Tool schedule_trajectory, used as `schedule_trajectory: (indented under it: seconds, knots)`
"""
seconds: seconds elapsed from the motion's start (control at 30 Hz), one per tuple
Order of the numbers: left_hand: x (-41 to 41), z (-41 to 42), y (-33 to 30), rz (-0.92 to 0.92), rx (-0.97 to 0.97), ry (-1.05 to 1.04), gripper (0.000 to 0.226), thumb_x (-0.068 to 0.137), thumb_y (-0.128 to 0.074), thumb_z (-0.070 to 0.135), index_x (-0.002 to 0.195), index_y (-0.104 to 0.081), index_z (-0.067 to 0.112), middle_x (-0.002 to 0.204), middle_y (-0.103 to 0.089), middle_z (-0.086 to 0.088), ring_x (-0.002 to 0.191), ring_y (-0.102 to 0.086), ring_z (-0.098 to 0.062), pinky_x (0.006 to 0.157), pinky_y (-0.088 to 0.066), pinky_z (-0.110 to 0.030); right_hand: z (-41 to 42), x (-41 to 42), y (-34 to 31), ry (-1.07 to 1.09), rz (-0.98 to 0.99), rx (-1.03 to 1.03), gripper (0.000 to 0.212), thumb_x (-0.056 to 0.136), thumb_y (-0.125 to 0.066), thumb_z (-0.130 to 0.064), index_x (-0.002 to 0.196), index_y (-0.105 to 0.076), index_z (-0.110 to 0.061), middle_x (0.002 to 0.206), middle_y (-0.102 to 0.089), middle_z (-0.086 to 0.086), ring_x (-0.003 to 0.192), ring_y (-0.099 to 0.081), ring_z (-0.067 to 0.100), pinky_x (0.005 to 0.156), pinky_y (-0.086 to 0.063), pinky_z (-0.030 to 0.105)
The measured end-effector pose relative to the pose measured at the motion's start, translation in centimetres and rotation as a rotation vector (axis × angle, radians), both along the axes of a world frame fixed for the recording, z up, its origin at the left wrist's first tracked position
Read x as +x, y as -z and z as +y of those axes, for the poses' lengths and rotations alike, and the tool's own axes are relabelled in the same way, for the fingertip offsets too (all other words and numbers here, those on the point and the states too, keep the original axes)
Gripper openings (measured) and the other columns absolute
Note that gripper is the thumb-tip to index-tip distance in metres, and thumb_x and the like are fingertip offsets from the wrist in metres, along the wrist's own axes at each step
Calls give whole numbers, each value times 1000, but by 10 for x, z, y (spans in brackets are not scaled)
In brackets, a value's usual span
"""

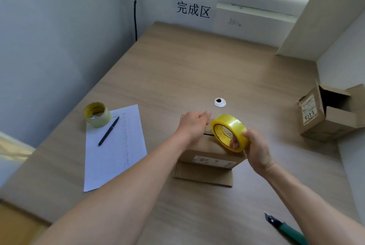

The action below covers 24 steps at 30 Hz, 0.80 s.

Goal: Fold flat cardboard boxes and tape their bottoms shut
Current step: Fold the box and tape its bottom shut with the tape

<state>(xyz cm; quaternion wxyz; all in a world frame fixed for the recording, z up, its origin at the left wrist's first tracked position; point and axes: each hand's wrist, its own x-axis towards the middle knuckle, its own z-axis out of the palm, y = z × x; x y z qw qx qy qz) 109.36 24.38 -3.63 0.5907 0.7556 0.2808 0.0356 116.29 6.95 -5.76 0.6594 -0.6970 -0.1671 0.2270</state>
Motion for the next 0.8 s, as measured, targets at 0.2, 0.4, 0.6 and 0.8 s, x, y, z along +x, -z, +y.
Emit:
schedule_trajectory:
  seconds: [0.2, 0.4, 0.6, 0.8]
  knots:
    - [15, 0, -3, 94, -416, -11, 25, 100, -53, 32, 98, -67, 11, 89, -64, -10, 82, -60, -26, 61, -36, -29, -1, 5, 3, -75, -50, -33, 36, 72, -41, -21, 51, -54, 5, 55, -57, 21, 55, -51, 27, 60, -38, 36]
    - [17, 2, -13, 7, -478, -12, 15, 98, -56, 13, 87, -66, 8, 76, -63, -6, 57, -60, -11, 53, -50, -20, -4, 10, 6, -138, -34, -19, 34, 71, -41, -21, 54, -53, 5, 54, -57, 17, 52, -50, 23, 54, -38, 29]
    - [17, -2, -23, 15, -401, -43, 14, 93, -60, 1, 81, -61, 8, 75, -61, -8, 64, -58, -16, 54, -56, -26, -9, 13, 2, -225, -57, -9, 36, 71, -40, -20, 59, -55, 11, 53, -56, 13, 52, -49, 19, 50, -38, 23]
    - [18, -10, -11, -21, -106, -108, 28, 96, -54, 5, 69, -57, 12, 67, -55, -5, 63, -56, -17, 72, -59, -47, -11, 16, -2, -276, -102, 30, 42, 74, -53, -33, 68, -62, 7, 61, -60, 16, 60, -54, 19, 58, -41, 29]
